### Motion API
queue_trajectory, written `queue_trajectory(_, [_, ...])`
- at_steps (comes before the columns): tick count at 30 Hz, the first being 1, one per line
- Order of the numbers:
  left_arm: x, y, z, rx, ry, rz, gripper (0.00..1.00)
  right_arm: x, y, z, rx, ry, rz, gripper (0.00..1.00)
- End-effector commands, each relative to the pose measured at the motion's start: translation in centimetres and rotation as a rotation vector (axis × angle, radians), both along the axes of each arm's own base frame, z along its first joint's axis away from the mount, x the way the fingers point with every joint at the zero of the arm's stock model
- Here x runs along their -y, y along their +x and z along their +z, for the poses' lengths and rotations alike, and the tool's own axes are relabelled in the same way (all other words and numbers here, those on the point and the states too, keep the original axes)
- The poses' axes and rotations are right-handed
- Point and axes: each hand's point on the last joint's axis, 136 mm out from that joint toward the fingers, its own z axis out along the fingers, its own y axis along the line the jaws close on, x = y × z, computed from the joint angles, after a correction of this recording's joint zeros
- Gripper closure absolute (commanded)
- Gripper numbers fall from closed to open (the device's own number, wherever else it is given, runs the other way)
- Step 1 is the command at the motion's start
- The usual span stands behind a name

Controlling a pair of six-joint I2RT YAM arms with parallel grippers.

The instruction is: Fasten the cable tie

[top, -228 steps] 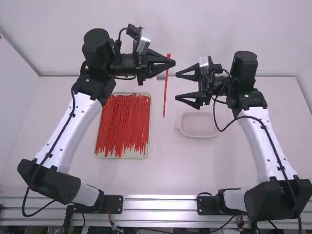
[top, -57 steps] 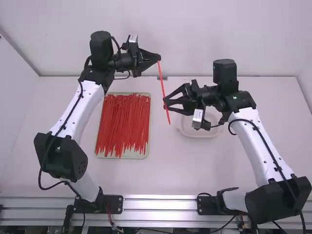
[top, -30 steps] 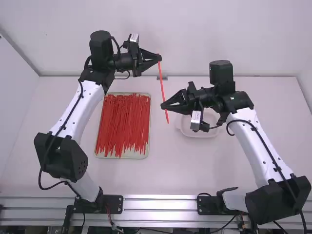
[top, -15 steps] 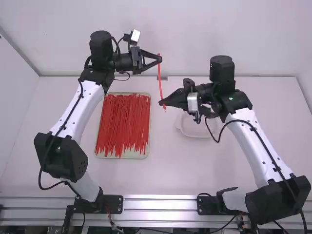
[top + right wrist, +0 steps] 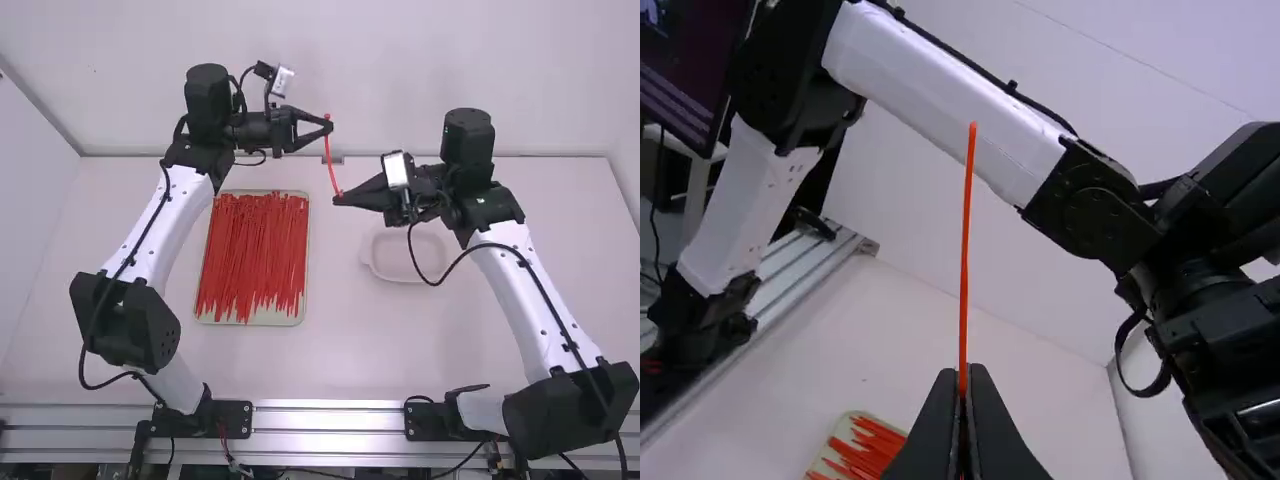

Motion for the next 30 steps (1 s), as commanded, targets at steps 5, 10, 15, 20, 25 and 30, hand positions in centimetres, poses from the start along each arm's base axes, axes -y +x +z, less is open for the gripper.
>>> queue_trajectory(5, [0.5, -2.6, 1.8, 0.352, 0.019, -0.143, 0.99, -0.2, 0.1, 1.6, -0.186, -0.037, 0.012, 1.0])
queue_trajectory(10, [0.6, -2.7, 1.8, 0.584, 0.05, -0.154, 0.98, -2.1, 2.1, 2.7, -0.43, -0.057, -0.121, 1.0])
queue_trajectory(15, [0.1, -2.4, 2.2, 0.731, 0.067, -0.142, 0.98, -1.3, 3.7, 2.1, -0.555, -0.065, -0.203, 1.0])
queue_trajectory(20, [0.3, -2.7, 3.0, 0.795, 0.054, -0.155, 0.98, 0.1, 4.9, -0.1, -0.613, -0.074, -0.241, 1.0])
queue_trajectory(25, [0.4, -4.2, 3.5, 0.936, 0.027, -0.233, 0.98, 0.7, 5.5, -1.7, -0.695, -0.064, -0.254, 1.0])
queue_trajectory(30, [0.4, -5.3, 3.4, 1.084, 0.012, -0.287, 0.98, 0.5, 5.3, -2.7, -0.772, -0.055, -0.241, 1.0])
